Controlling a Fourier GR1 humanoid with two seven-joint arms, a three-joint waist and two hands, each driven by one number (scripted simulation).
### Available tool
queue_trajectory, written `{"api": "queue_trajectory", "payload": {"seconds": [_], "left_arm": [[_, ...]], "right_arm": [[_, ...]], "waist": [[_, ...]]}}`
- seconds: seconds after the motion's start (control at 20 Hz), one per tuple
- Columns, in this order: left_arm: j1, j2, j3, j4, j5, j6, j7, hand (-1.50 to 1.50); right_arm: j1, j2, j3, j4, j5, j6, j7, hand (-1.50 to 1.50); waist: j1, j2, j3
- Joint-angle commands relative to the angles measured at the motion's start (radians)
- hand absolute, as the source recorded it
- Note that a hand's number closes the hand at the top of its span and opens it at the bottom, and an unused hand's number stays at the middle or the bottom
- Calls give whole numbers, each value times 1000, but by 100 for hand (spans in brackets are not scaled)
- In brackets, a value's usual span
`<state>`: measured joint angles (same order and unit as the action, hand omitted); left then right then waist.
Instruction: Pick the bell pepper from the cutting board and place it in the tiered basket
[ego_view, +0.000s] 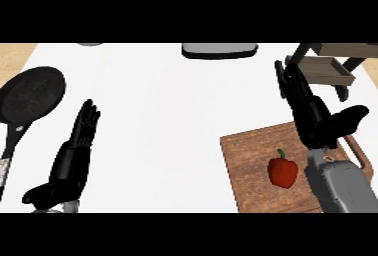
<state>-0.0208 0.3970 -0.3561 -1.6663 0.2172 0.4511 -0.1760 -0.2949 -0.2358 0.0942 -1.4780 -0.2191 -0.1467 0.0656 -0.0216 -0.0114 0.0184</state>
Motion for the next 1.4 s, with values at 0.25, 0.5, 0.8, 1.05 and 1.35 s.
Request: {"api": "queue_trajectory", "payload": {"seconds": [0.25, 0.5, 0.8, 1.05, 1.35], "left_arm": [[181, 138, 113, 174, 99, -48, 173, 0], [175, 176, 142, 217, 183, -171, 209, 0], [139, 200, 152, 224, 172, -180, 216, 0], [130, 190, 142, 253, 178, -219, 207, 0], [106, 213, 146, 225, 184, -240, 262, 0]], "right_arm": [[327, 229, -213, 2, -382, 85, -256, 150], [467, 234, -213, -42, -220, -127, -582, -150], [635, 33, -92, 39, 170, -317, -313, -150], [695, -117, -21, -95, 257, -255, -46, -150], [619, -279, 15, -369, 228, -102, 352, -150]], "waist": [[-35, 20, -3], [-17, 12, -19], [5, 28, -30], [18, 21, -28], [31, 13, -24]]}}
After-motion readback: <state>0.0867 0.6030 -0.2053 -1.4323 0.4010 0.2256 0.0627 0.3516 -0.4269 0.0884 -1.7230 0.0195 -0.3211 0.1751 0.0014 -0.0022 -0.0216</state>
